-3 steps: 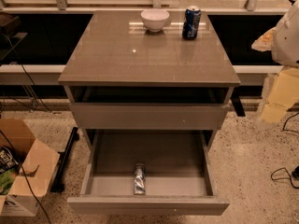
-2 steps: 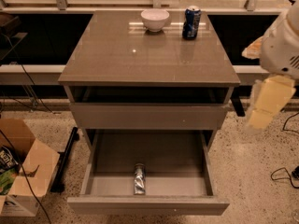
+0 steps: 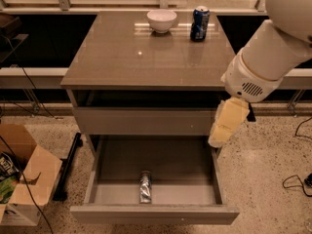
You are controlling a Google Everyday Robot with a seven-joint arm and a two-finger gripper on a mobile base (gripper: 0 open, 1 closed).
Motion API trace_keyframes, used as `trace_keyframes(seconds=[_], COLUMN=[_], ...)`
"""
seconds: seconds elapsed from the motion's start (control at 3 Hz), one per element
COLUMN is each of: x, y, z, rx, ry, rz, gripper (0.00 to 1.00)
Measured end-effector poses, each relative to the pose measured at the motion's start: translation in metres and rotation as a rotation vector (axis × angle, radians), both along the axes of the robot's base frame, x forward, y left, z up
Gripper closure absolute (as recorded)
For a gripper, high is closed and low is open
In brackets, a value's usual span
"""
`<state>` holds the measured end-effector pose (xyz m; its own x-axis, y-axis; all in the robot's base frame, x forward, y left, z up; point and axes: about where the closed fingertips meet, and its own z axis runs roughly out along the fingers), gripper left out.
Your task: Pick redbull can from middle drawer and place on counter
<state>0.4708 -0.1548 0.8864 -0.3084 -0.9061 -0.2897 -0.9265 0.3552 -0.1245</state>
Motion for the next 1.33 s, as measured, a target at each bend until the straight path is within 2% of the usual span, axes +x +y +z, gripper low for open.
trace_keyframes(seconds=[0.33,1.0,1.33], x=[0.0,0.034,0.045], y=[0.0,0.049,0.068], z=[0.0,-0.07,-0.106], rx=[0.0,0.085,0.113], ry=[0.0,0.091,0.151], rz=[0.0,-0.087,-0.154], gripper=[0.0,0.0,0.0])
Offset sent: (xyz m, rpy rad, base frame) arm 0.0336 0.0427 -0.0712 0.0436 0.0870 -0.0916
